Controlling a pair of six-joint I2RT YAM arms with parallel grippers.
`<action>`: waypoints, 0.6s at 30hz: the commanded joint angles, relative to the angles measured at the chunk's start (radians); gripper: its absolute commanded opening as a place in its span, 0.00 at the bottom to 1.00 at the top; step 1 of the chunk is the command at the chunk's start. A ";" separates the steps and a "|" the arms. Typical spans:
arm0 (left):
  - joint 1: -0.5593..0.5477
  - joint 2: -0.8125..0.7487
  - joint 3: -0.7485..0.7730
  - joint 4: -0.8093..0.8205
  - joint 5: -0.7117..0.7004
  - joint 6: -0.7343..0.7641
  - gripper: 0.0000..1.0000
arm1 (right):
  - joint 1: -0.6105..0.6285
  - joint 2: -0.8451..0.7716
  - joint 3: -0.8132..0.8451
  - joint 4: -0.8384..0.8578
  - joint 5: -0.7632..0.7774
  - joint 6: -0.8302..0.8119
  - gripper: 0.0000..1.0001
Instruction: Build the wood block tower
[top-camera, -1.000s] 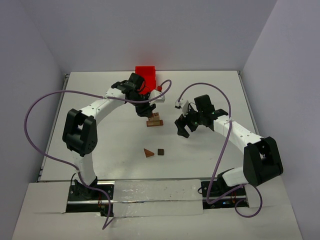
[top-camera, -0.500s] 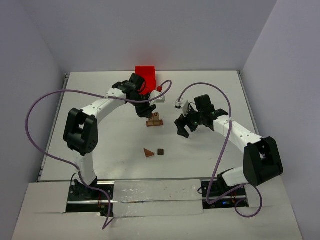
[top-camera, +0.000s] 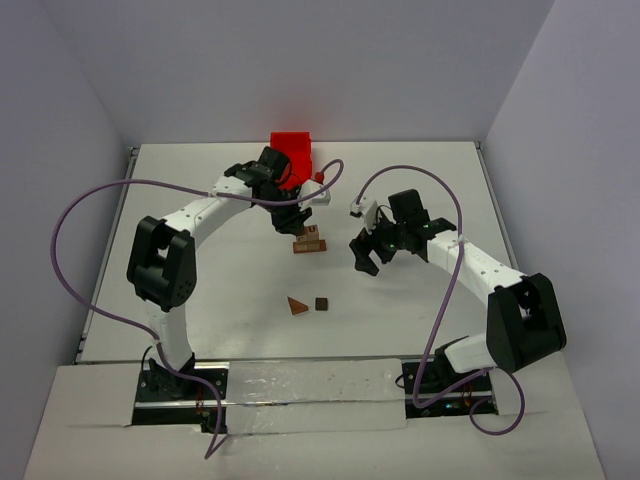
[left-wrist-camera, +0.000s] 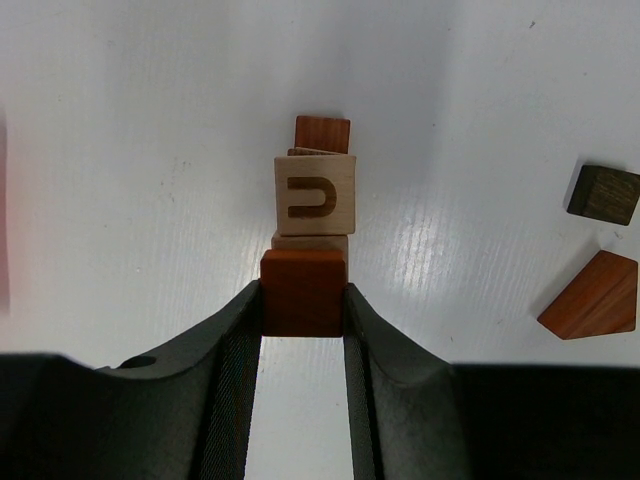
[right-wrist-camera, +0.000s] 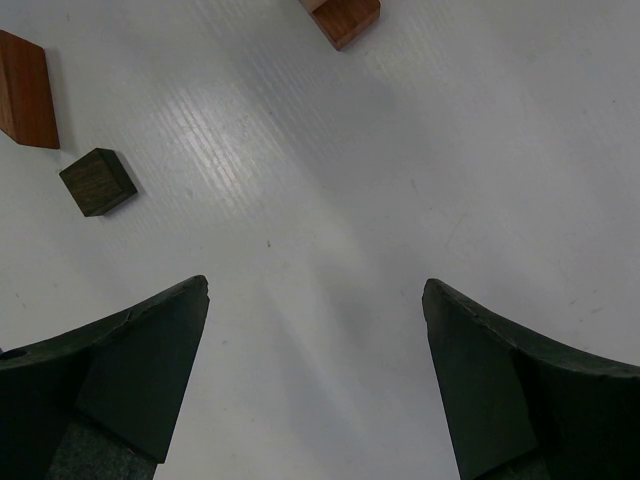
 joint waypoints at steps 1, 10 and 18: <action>-0.009 -0.009 0.052 0.009 0.030 -0.002 0.36 | -0.005 0.006 0.046 0.024 -0.007 0.006 0.94; -0.013 -0.008 0.050 0.013 0.029 -0.006 0.37 | -0.004 0.007 0.045 0.023 -0.011 0.007 0.94; -0.018 -0.001 0.046 0.013 0.029 -0.006 0.38 | -0.004 0.009 0.046 0.021 -0.010 0.008 0.94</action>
